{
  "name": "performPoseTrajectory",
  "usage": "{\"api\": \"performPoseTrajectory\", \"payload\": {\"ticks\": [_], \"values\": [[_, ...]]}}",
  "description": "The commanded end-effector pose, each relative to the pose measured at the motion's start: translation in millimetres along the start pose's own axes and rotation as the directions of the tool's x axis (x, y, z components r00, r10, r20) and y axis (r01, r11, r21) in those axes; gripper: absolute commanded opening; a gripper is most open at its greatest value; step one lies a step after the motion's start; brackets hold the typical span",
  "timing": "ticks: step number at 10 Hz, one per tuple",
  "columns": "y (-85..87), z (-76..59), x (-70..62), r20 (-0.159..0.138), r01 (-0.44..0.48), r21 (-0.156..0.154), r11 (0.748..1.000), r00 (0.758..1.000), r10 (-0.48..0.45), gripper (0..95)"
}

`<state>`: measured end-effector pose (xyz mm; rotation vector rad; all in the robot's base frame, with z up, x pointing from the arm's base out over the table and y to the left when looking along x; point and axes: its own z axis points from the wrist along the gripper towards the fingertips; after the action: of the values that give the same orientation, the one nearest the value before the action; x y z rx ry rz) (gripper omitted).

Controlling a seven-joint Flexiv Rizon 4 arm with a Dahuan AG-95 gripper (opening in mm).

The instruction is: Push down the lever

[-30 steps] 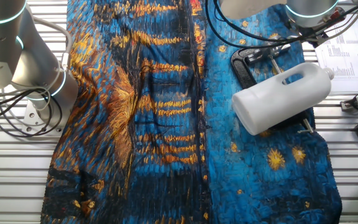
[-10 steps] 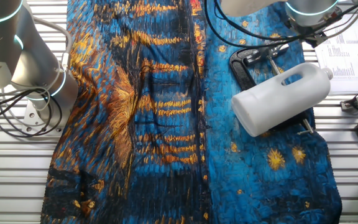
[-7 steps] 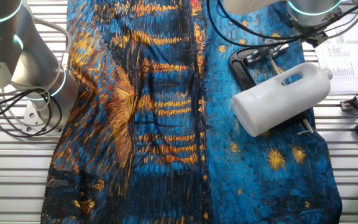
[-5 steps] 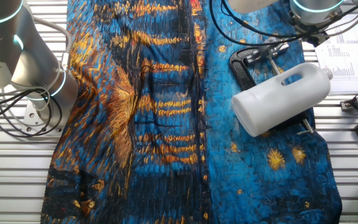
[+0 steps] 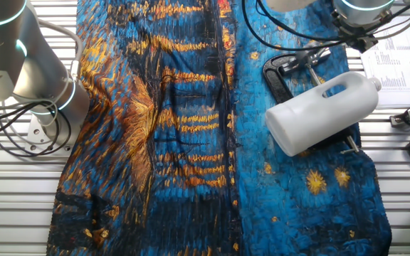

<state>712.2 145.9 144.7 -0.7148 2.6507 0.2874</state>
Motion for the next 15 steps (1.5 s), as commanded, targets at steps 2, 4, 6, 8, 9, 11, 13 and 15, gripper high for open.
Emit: {"api": "performPoseTrajectory", "payload": {"ticks": [2,4,6,8,9,11,13,15], "values": [[0.4,-3.1,0.7,-0.003,0.001,-0.004,1.000,1.000,-0.001,0.0],[1.3,-6.0,1.0,-0.009,0.001,-0.005,1.000,1.000,-0.001,0.0],[0.6,-5.9,5.2,-0.008,0.002,-0.008,1.000,1.000,-0.002,0.0],[0.9,-7.4,6.0,-0.015,0.003,-0.010,1.000,1.000,-0.003,0.0],[0.9,-7.7,7.1,-0.019,0.003,-0.011,1.000,1.000,-0.003,0.0],[0.7,-8.2,10.2,-0.023,0.003,-0.013,1.000,1.000,-0.004,0.0],[1.7,-11.0,10.3,-0.030,-0.003,-0.018,1.000,1.000,0.003,0.0],[2.0,-12.1,10.9,-0.044,-0.008,-0.018,1.000,0.999,0.007,0.0]]}}
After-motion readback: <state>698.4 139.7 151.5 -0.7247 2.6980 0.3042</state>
